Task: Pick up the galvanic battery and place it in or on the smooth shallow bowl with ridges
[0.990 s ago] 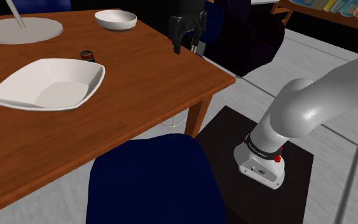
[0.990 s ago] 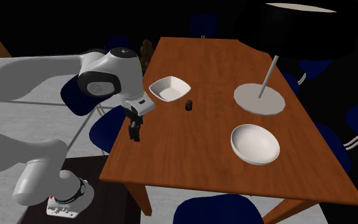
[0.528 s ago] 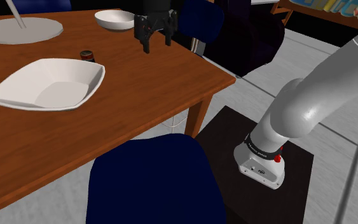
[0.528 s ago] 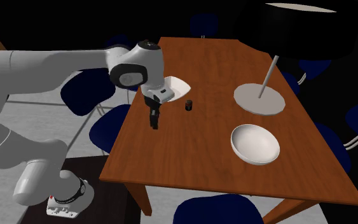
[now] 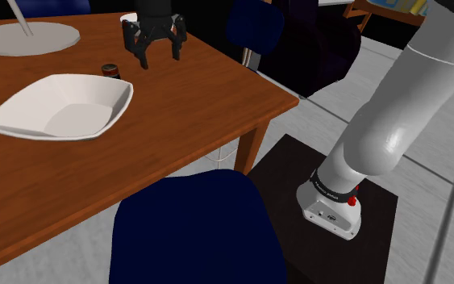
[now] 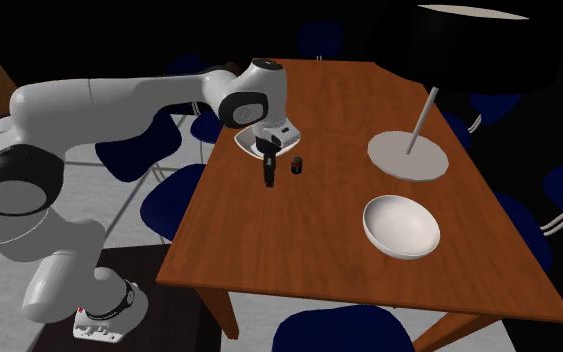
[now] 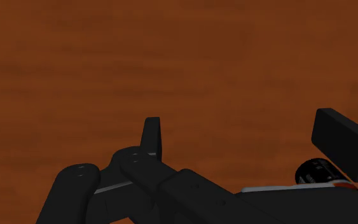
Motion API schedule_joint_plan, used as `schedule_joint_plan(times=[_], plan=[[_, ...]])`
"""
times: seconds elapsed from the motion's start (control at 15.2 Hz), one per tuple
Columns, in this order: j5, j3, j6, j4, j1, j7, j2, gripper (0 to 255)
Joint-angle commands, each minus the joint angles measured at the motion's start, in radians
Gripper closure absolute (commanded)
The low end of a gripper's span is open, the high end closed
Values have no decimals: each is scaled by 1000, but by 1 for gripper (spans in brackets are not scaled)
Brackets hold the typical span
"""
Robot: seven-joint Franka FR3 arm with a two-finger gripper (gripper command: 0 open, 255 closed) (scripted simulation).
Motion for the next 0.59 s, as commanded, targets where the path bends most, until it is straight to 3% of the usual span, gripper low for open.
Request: schedule_joint_plan(times=[0.0,0.53], plan=[[-33,16,-14,106,19,43,95,0],[-167,25,-135,598,149,153,473,0]])
